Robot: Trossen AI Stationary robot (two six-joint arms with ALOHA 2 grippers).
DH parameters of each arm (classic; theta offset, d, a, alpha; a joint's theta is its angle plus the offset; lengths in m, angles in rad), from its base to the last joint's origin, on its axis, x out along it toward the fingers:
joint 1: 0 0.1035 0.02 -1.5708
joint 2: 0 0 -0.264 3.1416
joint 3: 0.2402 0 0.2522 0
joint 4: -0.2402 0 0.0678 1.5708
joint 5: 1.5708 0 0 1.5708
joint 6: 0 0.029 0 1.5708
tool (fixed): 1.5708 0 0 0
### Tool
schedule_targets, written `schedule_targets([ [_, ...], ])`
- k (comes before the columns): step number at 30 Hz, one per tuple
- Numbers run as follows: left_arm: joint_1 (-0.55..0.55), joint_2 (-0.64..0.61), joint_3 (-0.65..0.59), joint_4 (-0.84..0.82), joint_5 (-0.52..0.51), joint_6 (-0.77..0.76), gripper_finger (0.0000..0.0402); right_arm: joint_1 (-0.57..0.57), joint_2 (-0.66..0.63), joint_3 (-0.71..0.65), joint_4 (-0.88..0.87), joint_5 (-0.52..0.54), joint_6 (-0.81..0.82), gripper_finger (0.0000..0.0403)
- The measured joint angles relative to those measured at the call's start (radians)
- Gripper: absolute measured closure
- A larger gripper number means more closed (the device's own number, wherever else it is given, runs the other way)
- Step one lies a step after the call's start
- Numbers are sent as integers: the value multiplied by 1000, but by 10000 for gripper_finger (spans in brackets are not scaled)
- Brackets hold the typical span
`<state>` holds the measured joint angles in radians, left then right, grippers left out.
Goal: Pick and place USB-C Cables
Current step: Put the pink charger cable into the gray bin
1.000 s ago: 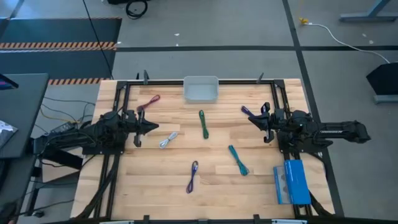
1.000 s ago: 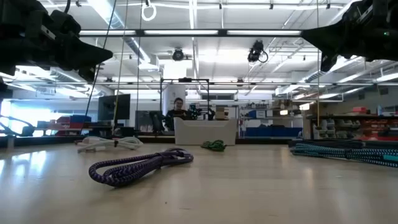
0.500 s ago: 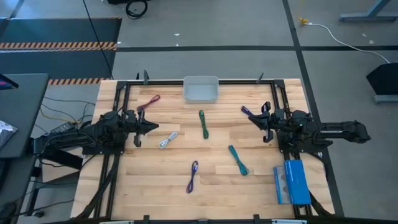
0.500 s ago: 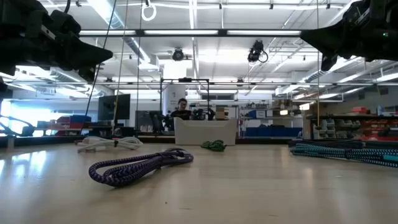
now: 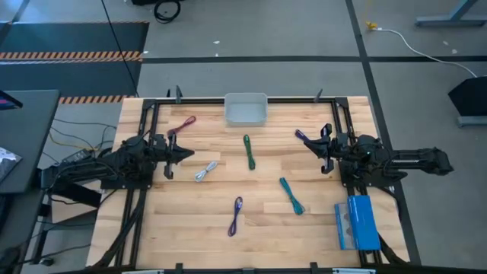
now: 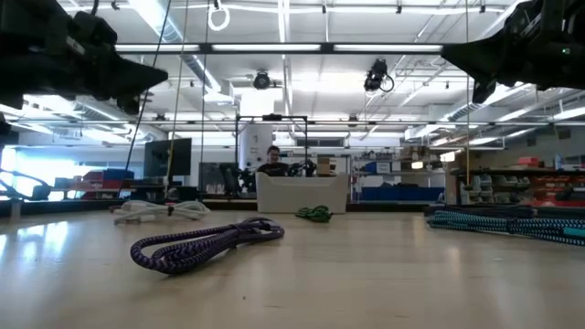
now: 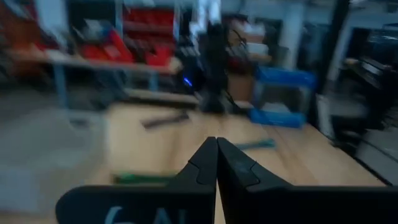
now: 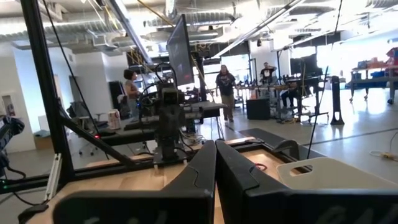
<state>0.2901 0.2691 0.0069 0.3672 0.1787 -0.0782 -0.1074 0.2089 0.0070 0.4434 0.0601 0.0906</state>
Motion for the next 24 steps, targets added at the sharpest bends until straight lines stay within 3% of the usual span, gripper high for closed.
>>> schedule_targets([
  [5, 0, -1, 0, 150, -21, 26, 395, 0, 0, 0, -4, 0, -16, 391],
  [11, -3, -2, 0, 207, -17, -94, 395, 1, 10, 0, -26, 0, 1, 391],
  [15, -4, -1, 0, 189, -18, -177, 395, 1, 38, 0, -28, -1, 37, 391],
  [22, 2, -1, 5, 94, -23, -141, 395, 1, 108, 0, 47, -3, 71, 391],
  [24, 20, 11, 60, -18, -49, -116, 395, 1, 131, 0, 72, -11, 71, 391],
])
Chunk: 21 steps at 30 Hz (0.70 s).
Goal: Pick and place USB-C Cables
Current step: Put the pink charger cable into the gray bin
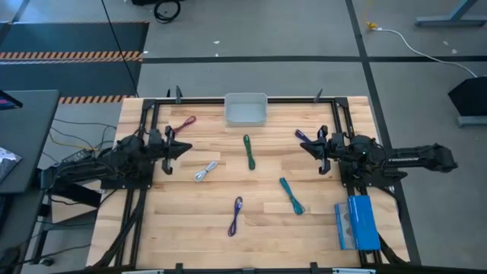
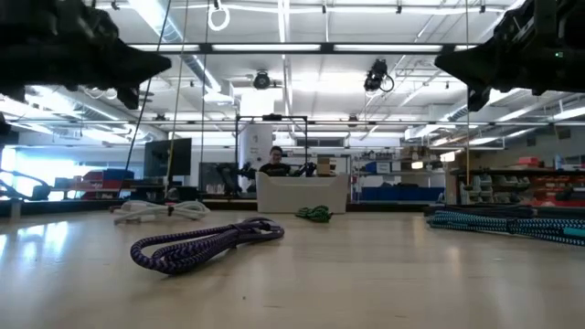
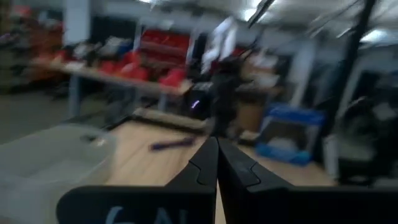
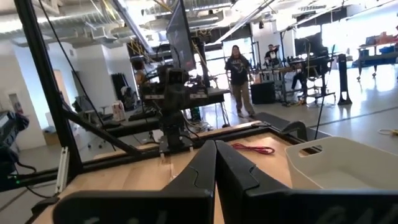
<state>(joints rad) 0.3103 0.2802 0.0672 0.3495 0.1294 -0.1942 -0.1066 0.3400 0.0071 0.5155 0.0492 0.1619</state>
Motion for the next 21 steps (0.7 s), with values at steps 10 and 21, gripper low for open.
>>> schedule_targets([
  [10, 154, 407, 573, -795, -484, 176, 383, 0, 130, 0, 120, -17, -26, 391],
  [21, 415, 964, 750, -1012, -375, 165, 214, 0, 197, 0, 127, -138, -42, 357],
])
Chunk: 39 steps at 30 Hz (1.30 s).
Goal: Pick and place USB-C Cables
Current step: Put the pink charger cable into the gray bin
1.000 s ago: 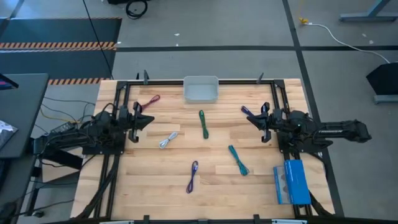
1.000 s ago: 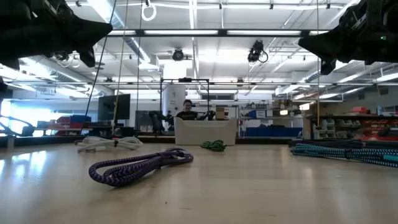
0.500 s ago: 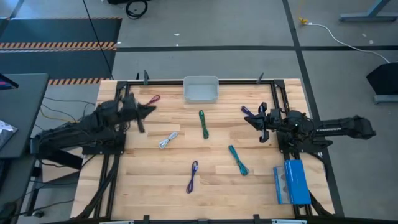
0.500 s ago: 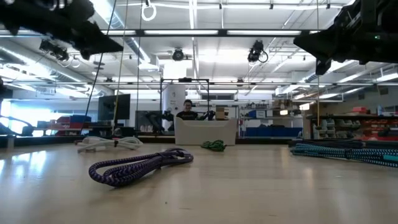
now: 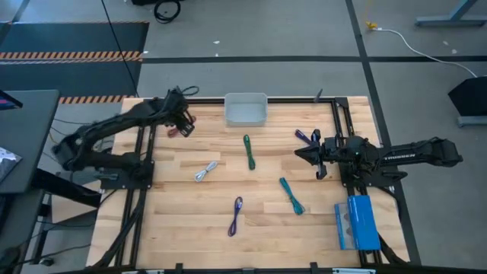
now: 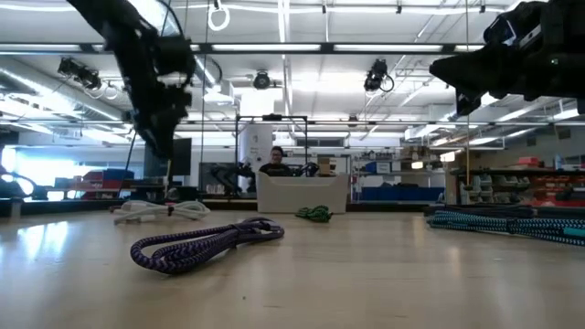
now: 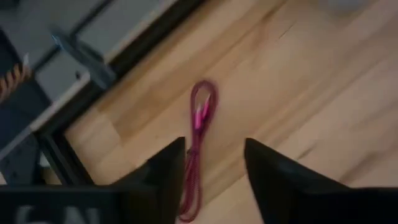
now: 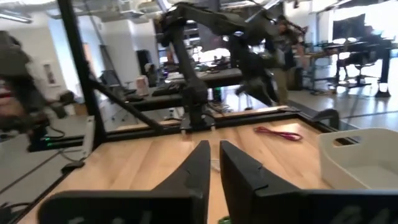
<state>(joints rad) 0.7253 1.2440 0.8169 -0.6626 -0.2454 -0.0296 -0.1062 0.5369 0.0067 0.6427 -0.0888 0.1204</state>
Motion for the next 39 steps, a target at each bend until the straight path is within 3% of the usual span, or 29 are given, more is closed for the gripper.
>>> schedule_targets([
  [5, 41, 132, 0, -18, 74, 16, 155, 0, 0, 0, 1, -58, 8, 328],
  [10, 59, 191, 0, -1, 86, 77, 142, 0, 0, 0, 12, -70, 8, 318],
  [20, 138, 280, 1, 57, 89, 103, 166, 1, 0, 0, 14, -146, 19, 318],
  [33, 172, 327, 3, 72, 172, 117, 176, 1, 0, 0, 14, -150, 36, 319],
  [39, 193, 358, 3, 25, 85, 75, 219, 2, 0, 0, 14, -153, 64, 320],
])
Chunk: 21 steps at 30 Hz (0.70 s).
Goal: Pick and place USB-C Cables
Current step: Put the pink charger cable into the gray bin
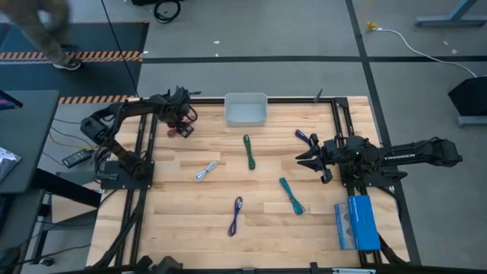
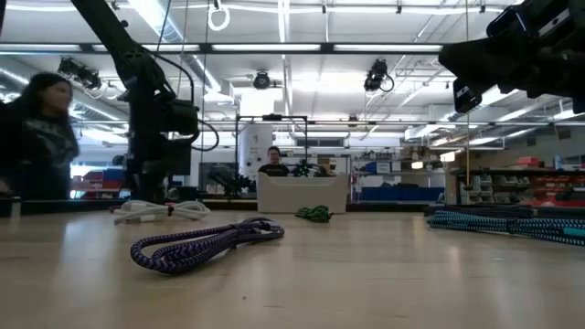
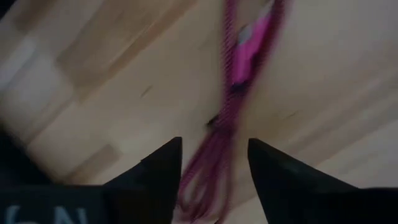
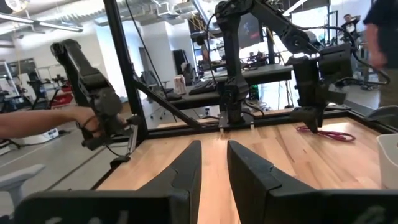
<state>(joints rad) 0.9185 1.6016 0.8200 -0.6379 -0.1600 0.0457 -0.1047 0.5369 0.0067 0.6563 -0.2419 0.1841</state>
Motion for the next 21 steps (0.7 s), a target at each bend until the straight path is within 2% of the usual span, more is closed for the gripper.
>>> schedule_targets([
  [9, -26, 68, 5, 3, -27, -8, 270, 0, 0, 0, 1, -14, 6, 320],
  [13, -26, 65, 4, 1, -17, -12, 311, 0, 0, 0, 2, -15, 6, 319],
  [17, -28, 36, 0, -1, 9, -14, 379, 0, 0, 0, 5, -15, 7, 319],
  [21, -44, -41, -4, -6, 61, -16, 384, 0, 0, 0, 26, -12, 6, 320],
])
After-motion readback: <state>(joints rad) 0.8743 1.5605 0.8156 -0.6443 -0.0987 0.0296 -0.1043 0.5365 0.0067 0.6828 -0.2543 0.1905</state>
